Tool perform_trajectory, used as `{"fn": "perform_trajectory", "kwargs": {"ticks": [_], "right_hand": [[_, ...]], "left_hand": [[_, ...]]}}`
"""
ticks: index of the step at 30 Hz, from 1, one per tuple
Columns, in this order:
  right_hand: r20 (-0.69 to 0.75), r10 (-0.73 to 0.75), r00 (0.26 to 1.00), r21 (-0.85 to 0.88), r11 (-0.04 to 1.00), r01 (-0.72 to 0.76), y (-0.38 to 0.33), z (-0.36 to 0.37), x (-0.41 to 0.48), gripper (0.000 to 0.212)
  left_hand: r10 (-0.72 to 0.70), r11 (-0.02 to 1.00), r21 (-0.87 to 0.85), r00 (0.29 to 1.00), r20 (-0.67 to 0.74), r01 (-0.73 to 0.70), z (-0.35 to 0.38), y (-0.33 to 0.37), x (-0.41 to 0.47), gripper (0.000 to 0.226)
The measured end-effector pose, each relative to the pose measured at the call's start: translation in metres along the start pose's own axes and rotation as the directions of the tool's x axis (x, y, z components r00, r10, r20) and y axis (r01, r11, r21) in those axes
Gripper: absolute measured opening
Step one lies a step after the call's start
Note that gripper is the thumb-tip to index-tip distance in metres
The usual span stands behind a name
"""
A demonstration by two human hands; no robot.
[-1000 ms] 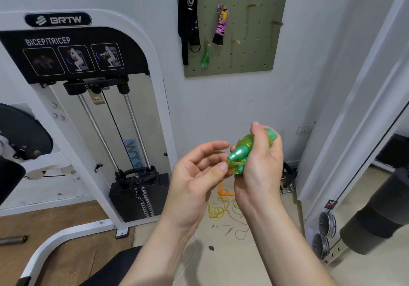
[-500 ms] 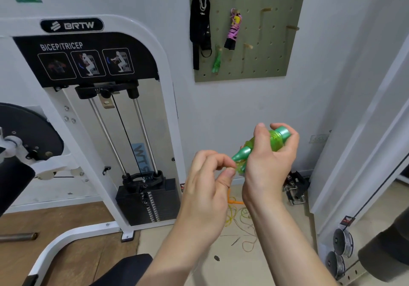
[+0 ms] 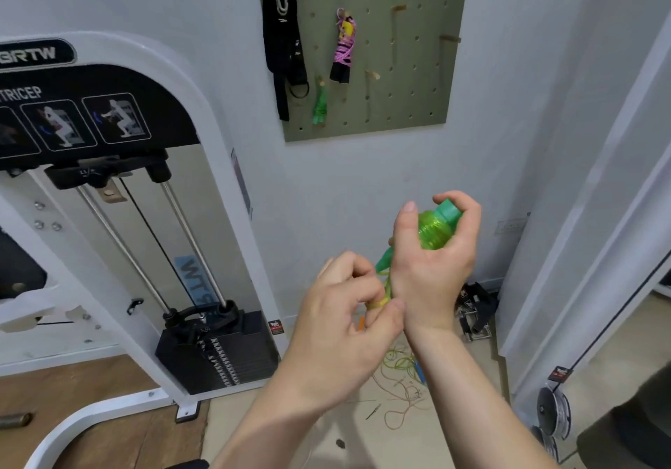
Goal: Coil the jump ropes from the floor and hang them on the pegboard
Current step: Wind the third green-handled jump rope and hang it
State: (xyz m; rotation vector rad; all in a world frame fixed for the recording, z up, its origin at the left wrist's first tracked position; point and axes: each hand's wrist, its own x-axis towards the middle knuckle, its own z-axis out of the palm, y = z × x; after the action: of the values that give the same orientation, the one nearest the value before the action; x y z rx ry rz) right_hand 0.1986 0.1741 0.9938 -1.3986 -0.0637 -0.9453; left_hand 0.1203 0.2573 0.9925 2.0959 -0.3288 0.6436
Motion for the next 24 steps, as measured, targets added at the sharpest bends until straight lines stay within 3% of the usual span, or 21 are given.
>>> {"fn": "perform_trajectory", "kwargs": {"ticks": [4, 7, 10, 13, 15, 17, 19, 20, 22, 24], "right_hand": [[0.038, -0.071, 0.997, 0.043, 0.997, 0.069, 0.012, -0.001, 0.023, 0.025], [0.115, -0.075, 0.991, 0.082, 0.994, 0.065, 0.019, -0.006, 0.04, 0.027], [0.27, 0.044, 0.962, 0.036, 0.998, -0.056, 0.024, -0.012, 0.058, 0.032], [0.414, 0.171, 0.894, 0.033, 0.979, -0.202, 0.033, -0.024, 0.076, 0.043], [0.471, 0.167, 0.866, 0.006, 0.981, -0.192, 0.038, -0.031, 0.09, 0.053], [0.573, 0.183, 0.799, -0.13, 0.983, -0.131, 0.041, -0.035, 0.102, 0.054], [0.665, 0.199, 0.72, -0.283, 0.959, -0.004, 0.046, -0.037, 0.111, 0.031], [0.7, 0.164, 0.695, -0.345, 0.93, 0.129, 0.046, -0.037, 0.114, 0.022], [0.798, 0.088, 0.596, -0.353, 0.87, 0.344, 0.039, -0.032, 0.115, 0.047], [0.884, 0.078, 0.46, -0.24, 0.922, 0.305, 0.034, -0.017, 0.112, 0.061]], "left_hand": [[-0.103, 0.946, -0.315, 0.993, -0.055, 0.081, 0.015, -0.003, 0.024, 0.032], [-0.247, 0.824, -0.53, 0.969, -0.019, 0.2, 0.021, -0.005, 0.047, 0.033], [-0.387, 0.709, -0.638, 0.922, 0.006, 0.302, 0.028, -0.006, 0.07, 0.043], [-0.449, 0.73, -0.604, 0.891, -0.07, 0.321, 0.03, -0.006, 0.092, 0.05], [-0.444, 0.772, -0.561, 0.885, -0.138, 0.299, 0.028, -0.004, 0.105, 0.052], [-0.415, 0.824, -0.498, 0.886, -0.206, 0.271, 0.026, -0.005, 0.118, 0.045], [-0.367, 0.894, -0.36, 0.898, -0.243, 0.268, 0.027, -0.008, 0.13, 0.043], [-0.356, 0.912, -0.302, 0.9, -0.253, 0.276, 0.029, -0.011, 0.135, 0.044], [-0.355, 0.925, -0.232, 0.9, -0.253, 0.3, 0.031, -0.016, 0.143, 0.043], [-0.376, 0.909, -0.277, 0.898, -0.229, 0.31, 0.034, -0.019, 0.149, 0.042]]}}
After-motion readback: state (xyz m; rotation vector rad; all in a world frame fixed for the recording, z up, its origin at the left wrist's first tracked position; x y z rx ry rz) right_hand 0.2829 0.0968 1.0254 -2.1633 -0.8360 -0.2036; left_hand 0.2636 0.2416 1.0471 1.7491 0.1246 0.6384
